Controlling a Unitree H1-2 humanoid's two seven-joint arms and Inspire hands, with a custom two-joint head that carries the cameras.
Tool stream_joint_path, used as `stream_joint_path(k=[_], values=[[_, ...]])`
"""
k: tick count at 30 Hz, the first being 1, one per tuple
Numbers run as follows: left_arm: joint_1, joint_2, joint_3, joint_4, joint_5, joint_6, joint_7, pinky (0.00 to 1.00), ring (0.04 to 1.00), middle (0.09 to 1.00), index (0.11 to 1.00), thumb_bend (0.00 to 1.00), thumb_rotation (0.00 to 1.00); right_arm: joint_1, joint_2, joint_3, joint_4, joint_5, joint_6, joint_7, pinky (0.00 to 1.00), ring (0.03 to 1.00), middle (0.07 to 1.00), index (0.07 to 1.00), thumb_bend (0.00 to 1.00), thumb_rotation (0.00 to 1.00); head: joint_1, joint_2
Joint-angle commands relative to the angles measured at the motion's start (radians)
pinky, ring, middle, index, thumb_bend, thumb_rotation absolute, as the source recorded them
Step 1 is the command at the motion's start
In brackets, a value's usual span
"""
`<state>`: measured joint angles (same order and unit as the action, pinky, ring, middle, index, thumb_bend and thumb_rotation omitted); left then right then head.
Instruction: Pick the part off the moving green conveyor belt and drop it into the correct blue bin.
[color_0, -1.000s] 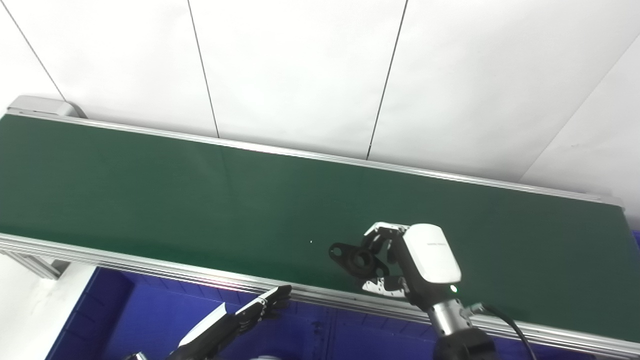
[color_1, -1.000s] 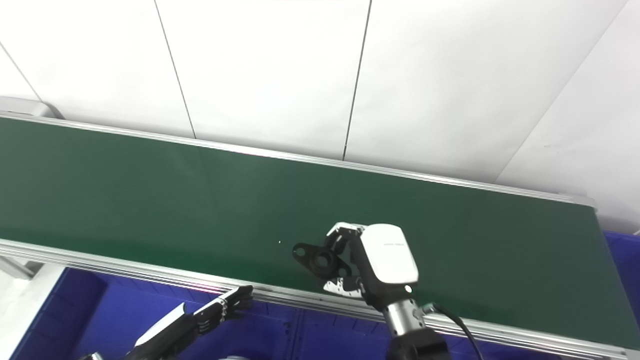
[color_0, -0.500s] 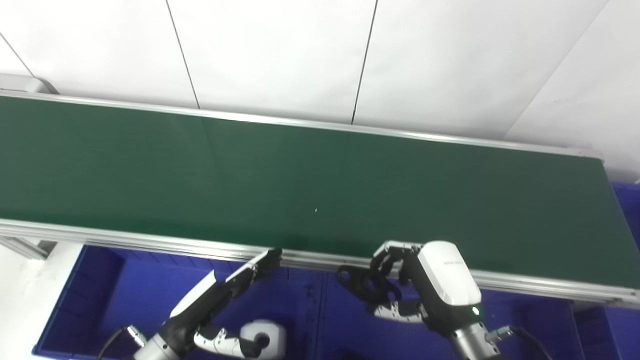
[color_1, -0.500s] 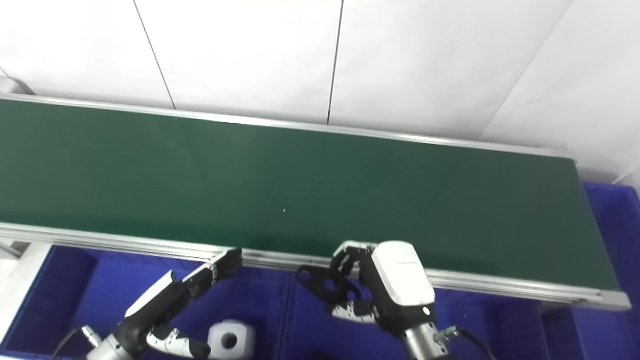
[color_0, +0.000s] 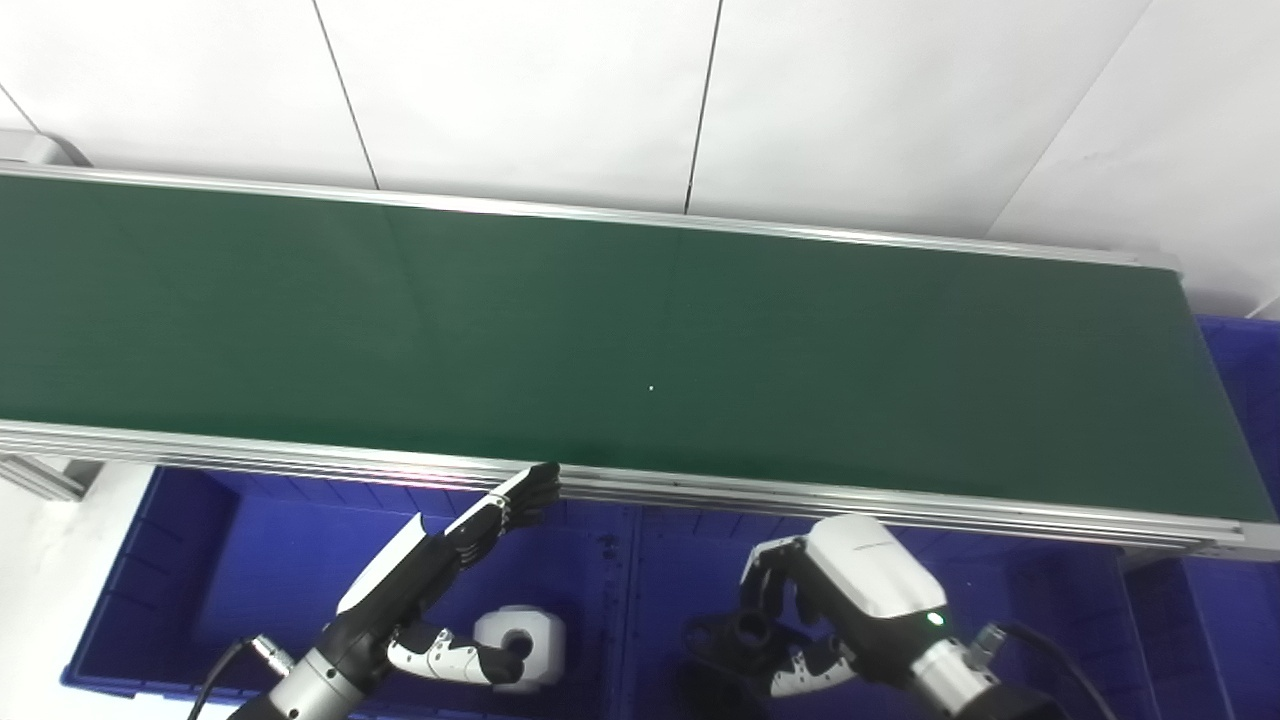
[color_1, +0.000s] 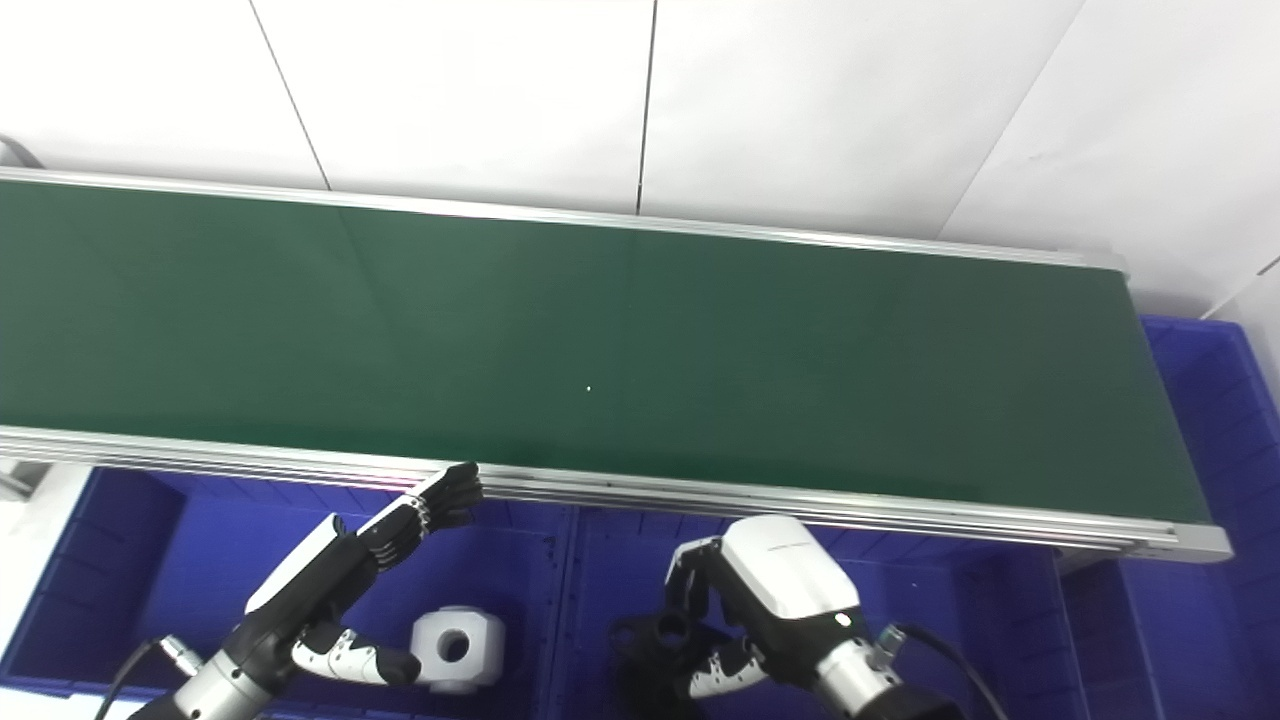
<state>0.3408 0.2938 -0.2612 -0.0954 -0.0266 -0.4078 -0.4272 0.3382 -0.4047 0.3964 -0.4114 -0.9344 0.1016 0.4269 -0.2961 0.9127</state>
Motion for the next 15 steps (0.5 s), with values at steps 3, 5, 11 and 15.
stream_joint_path(k=[3,5,11,15], values=[[0.002,0.008,0.007,-0.039,-0.009,0.006,0.011,0.89,0.928,0.95,0.956,0.78,0.61,-0.072,0.013,0.035,0.01,-0.073,0.056,0.145,0.41,0.498,0.566,0.496,0.51,0.08,-0.005,0.0],[0.002,0.01,0.006,-0.041,-0.014,0.013,0.01,0.9,0.936,0.956,0.961,0.77,0.61,-0.099,0.023,0.06,0.026,-0.122,0.077,0.215,0.54,0.614,0.677,0.711,0.54,0.34,-0.008,-0.002],[0.007,0.007,0.008,-0.044,-0.011,0.018,0.016,0.89,0.933,0.956,0.955,0.77,0.59,-0.119,0.066,0.094,0.04,-0.228,0.124,0.334,0.82,0.86,0.883,0.9,0.59,0.71,-0.002,-0.004],[0.009,0.008,0.008,-0.043,-0.007,0.015,0.019,0.89,0.93,0.954,0.955,0.78,0.6,-0.062,0.08,0.063,-0.008,-0.232,0.098,0.219,0.87,0.879,0.892,0.905,0.61,0.78,0.003,-0.004]])
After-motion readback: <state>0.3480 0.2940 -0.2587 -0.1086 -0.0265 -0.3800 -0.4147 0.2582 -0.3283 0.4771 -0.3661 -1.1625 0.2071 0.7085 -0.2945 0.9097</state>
